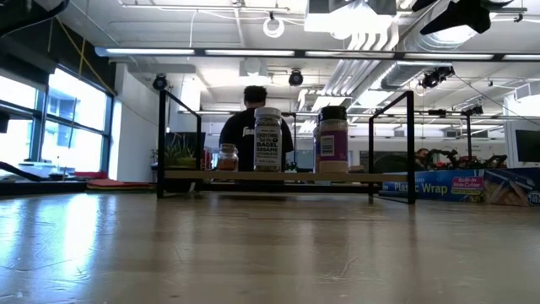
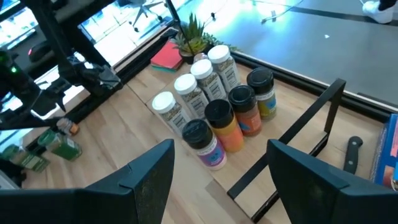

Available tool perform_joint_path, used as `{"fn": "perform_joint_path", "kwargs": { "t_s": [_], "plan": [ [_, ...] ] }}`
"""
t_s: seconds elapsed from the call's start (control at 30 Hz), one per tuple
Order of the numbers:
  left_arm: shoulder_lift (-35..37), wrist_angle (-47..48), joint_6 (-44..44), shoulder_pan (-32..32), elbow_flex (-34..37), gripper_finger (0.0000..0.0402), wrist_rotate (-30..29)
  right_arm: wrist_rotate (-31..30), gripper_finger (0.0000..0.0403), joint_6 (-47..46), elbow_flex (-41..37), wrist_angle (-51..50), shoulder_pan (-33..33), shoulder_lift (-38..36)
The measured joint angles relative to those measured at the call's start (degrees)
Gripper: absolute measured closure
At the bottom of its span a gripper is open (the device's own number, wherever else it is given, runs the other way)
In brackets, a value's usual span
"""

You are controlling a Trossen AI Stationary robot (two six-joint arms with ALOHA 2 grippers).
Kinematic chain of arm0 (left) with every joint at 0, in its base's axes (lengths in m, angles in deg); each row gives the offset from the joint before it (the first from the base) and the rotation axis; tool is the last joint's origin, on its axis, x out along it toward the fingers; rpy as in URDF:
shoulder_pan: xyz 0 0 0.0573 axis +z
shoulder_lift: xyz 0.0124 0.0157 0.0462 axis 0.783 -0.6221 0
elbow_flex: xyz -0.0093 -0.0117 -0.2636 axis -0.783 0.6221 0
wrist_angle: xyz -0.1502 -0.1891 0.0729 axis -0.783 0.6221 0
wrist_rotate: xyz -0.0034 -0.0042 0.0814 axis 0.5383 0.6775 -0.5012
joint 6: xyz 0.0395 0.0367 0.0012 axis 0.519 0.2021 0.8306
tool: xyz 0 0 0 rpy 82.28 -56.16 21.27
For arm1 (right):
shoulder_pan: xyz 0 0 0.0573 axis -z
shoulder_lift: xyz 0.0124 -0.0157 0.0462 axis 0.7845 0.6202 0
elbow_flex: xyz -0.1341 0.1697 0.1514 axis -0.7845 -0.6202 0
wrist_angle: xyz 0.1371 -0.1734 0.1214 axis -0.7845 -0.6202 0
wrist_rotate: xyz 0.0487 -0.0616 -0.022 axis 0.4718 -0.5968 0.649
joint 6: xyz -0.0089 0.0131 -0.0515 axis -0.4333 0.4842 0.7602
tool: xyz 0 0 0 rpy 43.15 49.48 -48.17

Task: Shelf spices
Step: Put the brown seasoning bottle on the shelf aligned with the other brown seasoning bottles

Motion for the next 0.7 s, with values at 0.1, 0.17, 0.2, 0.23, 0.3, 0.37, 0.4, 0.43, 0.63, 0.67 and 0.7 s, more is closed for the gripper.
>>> {"fn": "perform_joint_path", "kwargs": {
  "t_s": [0.1, 0.17, 0.2, 0.23, 0.3, 0.37, 0.4, 0.43, 0.63, 0.67, 0.7],
  "plan": [
    [0.0, -1.88, -0.09, -0.78, 1.39, 0.0131, -0.15, 0.08, 0.0153, 0.0, 0.0, 0.1, 0.81, 0.0],
    [0.02, -2.71, -0.15, -1.2, 2.32, 0.0131, -0.54, 0.34, 0.0153, 0.0, 0.0, 0.42, 1.44, 0.0],
    [0.0, -3.11, -0.17, -1.4, 2.88, 0.0131, -0.75, 0.55, 0.0153, 0.0, 0.0, 0.63, 1.76, -0.01],
    [0.0, -3.31, -0.23, -1.52, 3.36, 0.0131, -0.81, 0.83, 0.0153, -0.03, 0.0, 0.86, 2.1, -0.01],
    [0.01, -3.57, -1.08, -1.65, 4.42, 0.0131, -0.76, 1.16, 0.0153, -0.02, 0.0, 1.24, 2.77, 0.04],
    [0.0, -4.56, -1.84, -1.61, 5.41, 0.0131, -0.45, 1.39, 0.0153, -0.02, 0.0, 1.6, 3.42, 0.27],
    [0.0, -5.5, -2.2, -1.61, 5.81, 0.0131, -0.23, 1.61, 0.0153, -0.02, 0.0, 1.86, 3.73, 0.34],
    [0.0, -6.14, -2.5, -1.61, 5.99, 0.0131, -0.18, 1.96, 0.0153, -0.02, 0.0, 2.12, 4.04, 0.61],
    [-0.3, -11.24, -2.75, -1.61, 7.76, 0.0131, -0.2, 4.22, 0.0153, 0.12, 0.0, 3.25, 5.51, 2.25],
    [-0.59, -11.79, -3.13, -1.61, 8.29, 0.0132, -0.07, 4.51, 0.0153, 0.12, 0.0, 3.26, 5.63, 2.56],
    [-0.81, -12.33, -3.46, -1.61, 8.92, 0.0135, 0.24, 4.94, 0.0153, 0.17, 0.0, 3.29, 5.7, 2.84]
  ]
}}
